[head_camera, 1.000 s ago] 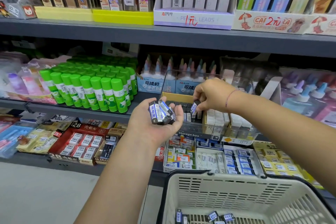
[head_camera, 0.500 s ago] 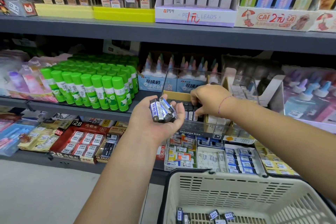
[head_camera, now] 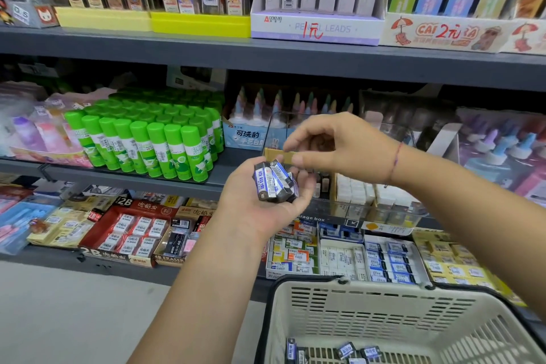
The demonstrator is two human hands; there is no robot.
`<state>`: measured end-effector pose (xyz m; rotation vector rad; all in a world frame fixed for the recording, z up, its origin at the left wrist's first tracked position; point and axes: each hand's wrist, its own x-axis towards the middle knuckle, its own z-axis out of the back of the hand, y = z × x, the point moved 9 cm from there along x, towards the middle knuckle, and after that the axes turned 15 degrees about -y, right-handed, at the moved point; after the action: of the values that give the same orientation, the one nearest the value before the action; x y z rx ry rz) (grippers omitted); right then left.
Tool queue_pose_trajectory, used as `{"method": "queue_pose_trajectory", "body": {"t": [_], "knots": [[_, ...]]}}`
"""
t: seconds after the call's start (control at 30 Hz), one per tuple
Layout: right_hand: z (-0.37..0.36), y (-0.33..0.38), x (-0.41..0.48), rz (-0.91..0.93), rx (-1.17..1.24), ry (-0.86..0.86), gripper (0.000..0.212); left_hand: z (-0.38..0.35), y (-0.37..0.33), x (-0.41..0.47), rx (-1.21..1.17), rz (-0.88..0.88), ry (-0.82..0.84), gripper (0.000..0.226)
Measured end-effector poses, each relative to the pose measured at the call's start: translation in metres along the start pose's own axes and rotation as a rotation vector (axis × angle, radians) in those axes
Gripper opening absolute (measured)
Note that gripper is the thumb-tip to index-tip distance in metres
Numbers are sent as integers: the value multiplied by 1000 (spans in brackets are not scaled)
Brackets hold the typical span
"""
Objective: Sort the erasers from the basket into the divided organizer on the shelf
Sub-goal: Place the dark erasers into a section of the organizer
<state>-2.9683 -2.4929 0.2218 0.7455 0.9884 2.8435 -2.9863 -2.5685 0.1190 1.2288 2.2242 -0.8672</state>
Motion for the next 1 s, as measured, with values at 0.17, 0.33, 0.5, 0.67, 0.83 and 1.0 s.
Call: {"method": "queue_pose_trajectory", "body": {"t": [0.17,0.33,0.5,0.67,0.83,1.0], "knots": [[-17,18,-19,110,-180,123,47,-6,9,-1,97,50,94,32],[-21,13,-26,93,-200,53,43,-5,15,-3,135,76,104,36],[-17,15,-29,139,-254,-36,32,-8,20,-2,93,115,122,32],[-19,18,-33,177,-244,-60,30,-7,18,-2,106,93,104,29],[-10,11,-30,115,-164,-154,26,-10,17,-4,77,78,114,27],[10,-1,-25,-34,43,-201,19,-4,6,0,8,24,48,17]]}}
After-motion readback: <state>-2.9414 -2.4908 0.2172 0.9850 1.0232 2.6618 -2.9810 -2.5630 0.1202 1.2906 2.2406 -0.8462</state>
